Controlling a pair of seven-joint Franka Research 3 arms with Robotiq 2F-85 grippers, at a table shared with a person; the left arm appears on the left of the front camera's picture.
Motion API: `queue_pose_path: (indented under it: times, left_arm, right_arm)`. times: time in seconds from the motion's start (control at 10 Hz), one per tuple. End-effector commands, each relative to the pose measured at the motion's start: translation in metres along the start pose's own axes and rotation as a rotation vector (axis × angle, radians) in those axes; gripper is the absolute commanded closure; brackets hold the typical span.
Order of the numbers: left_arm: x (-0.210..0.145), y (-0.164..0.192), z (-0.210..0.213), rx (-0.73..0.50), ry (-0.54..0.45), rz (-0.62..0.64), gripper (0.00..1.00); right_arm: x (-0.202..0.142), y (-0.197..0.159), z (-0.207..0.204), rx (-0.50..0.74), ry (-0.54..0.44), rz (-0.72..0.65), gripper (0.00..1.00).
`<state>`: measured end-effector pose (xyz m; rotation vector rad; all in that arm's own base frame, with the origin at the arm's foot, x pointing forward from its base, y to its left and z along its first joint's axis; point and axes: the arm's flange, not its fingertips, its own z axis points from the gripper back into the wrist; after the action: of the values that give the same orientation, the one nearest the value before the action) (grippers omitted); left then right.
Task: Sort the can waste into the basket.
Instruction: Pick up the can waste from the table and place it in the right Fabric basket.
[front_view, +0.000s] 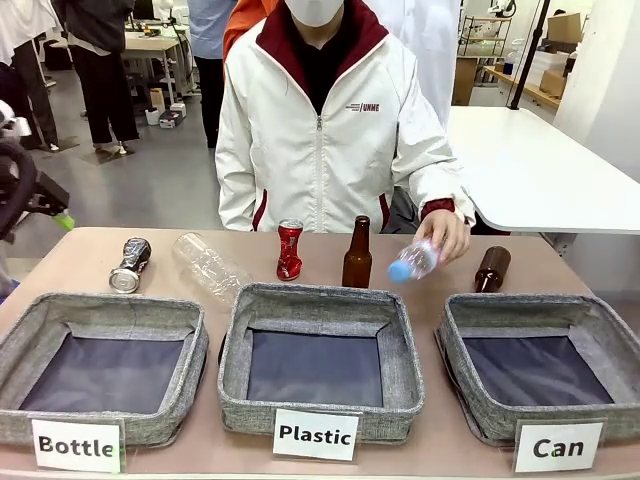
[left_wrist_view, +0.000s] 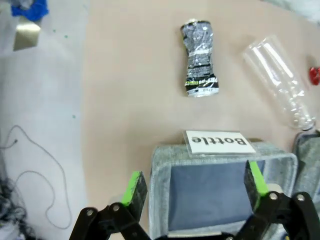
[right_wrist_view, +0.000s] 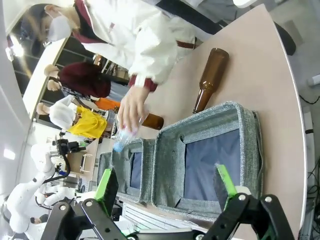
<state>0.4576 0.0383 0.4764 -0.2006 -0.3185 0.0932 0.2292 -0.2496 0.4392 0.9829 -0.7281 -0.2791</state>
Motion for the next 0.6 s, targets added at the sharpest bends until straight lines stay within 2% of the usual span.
queue_pose_path:
  times: [0.0, 0.2, 0.4, 0.5]
  left_arm:
    - [0.060, 0.004, -0.029, -0.012, 0.061, -0.139, 0.00]
    - [0.081, -0.002, -0.077, -0.019, 0.085, -0.189, 0.00]
    - [0.089, -0.007, -0.125, -0.004, 0.105, -0.227, 0.00]
    - [0.090, -0.008, -0.145, -0.039, 0.119, -0.223, 0.00]
  right_arm:
    - [0.005, -0.001, 0.001, 0.019, -0.016, 0.026, 0.00]
    - [0.005, -0.001, 0.001, 0.019, -0.016, 0.026, 0.00]
    - [0.005, -0.001, 0.001, 0.019, -0.016, 0.026, 0.00]
    - [0.005, -0.001, 0.001, 0.019, -0.016, 0.026, 0.00]
